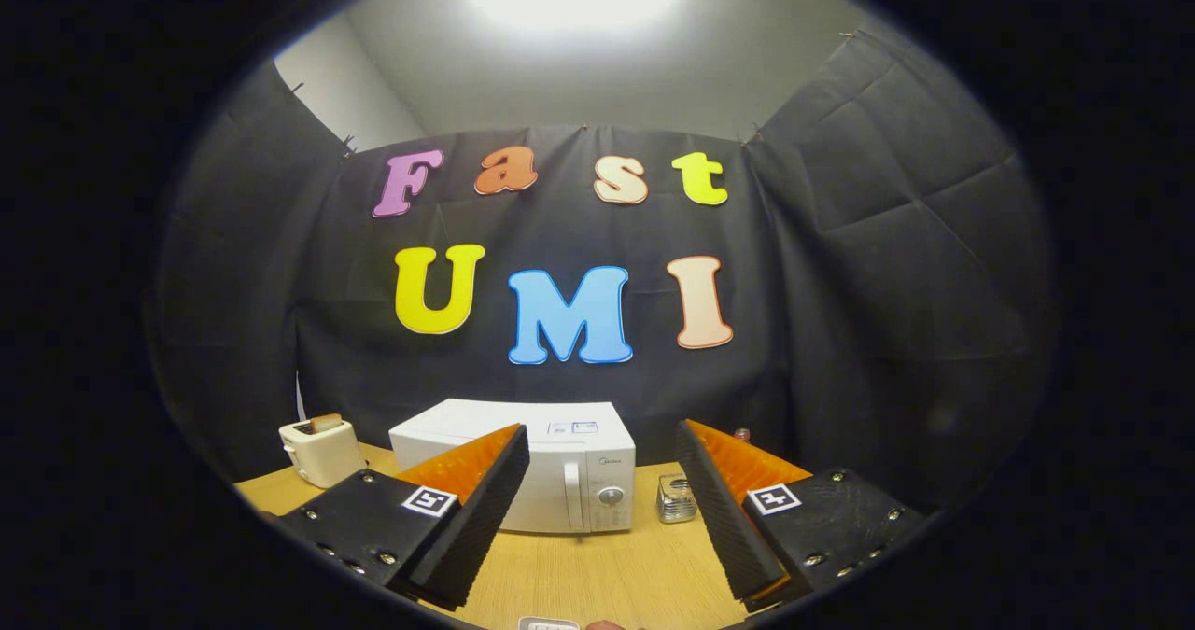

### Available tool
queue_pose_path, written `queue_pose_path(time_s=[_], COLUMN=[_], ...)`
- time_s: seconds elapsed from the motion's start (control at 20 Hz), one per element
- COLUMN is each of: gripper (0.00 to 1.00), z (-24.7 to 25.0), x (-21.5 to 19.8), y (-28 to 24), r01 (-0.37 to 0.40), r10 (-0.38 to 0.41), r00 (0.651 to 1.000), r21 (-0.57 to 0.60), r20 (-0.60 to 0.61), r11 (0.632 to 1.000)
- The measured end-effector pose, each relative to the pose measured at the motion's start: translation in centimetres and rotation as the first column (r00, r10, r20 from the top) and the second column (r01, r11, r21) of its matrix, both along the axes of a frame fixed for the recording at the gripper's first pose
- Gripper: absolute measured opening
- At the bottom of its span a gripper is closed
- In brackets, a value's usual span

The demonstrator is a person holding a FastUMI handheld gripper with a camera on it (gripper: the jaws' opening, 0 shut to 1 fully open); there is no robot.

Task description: Open the microwave, put the food inside, and close the microwave door.

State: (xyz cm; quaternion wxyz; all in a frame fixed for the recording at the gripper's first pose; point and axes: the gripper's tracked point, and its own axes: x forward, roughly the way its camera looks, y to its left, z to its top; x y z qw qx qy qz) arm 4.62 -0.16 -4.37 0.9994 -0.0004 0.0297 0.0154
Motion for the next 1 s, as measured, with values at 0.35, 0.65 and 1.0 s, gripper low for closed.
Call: queue_pose_path(time_s=[0.35, 0.65, 1.0], gripper=[0.97, 0.98, 0.98], z=[-3.3, -7.5, -13.5], x=[6.3, 11.7, 16.1], y=[0.5, 1.9, 2.4], r01=[-0.063, -0.117, -0.125], r10=[0.063, 0.118, 0.120], r00=[0.997, 0.988, 0.979], r21=[0.012, 0.017, -0.021], r20=[-0.039, -0.096, -0.166], r11=[0.998, 0.993, 0.992])
